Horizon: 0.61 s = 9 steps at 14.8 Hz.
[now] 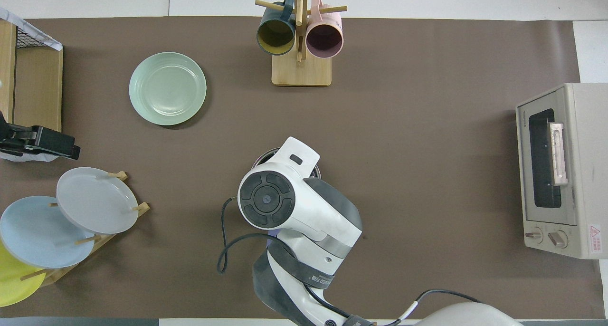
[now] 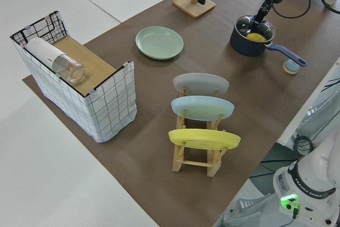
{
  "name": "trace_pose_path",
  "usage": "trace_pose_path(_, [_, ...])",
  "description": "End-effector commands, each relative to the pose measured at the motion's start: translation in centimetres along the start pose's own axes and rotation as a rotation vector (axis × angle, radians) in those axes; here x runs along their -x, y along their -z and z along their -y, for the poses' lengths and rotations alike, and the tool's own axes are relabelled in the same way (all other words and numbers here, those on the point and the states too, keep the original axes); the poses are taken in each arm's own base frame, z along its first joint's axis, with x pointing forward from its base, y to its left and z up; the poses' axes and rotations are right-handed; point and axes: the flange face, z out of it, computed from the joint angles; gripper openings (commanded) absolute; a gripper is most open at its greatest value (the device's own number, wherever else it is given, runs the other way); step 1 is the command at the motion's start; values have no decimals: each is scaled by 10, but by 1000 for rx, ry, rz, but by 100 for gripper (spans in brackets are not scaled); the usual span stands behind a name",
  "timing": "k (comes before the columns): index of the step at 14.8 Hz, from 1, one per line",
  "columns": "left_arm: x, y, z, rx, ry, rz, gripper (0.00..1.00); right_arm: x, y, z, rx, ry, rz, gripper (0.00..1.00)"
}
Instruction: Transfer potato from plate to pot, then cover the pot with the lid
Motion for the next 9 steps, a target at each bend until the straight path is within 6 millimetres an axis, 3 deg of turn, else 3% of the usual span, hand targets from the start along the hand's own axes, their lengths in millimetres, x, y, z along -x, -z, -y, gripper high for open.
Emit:
trace_pose_path(1, [-5, -3, -2, -18, 0, 6, 100, 2, -4, -2, 15, 23, -14, 0])
trace_pose_path(3, [-4, 1, 0, -19, 1, -8, 100, 0, -5, -6, 13, 15, -14, 0])
trace_pose_path(4, [-3, 2, 2, -20, 5, -6, 100, -2, -6, -8, 13, 5, -11, 9])
trace_pose_path(5, [-3, 2, 5, -19, 12, 0, 100, -3, -6, -10, 14, 5, -11, 64])
trace_pose_path(6, [-2, 4, 2, -28, 21, 2, 100, -5, -5, -11, 13, 1, -12, 100])
trace_pose_path(9, [-1, 5, 2, -57, 82, 4, 100, -10, 6, -17, 14, -16, -14, 100])
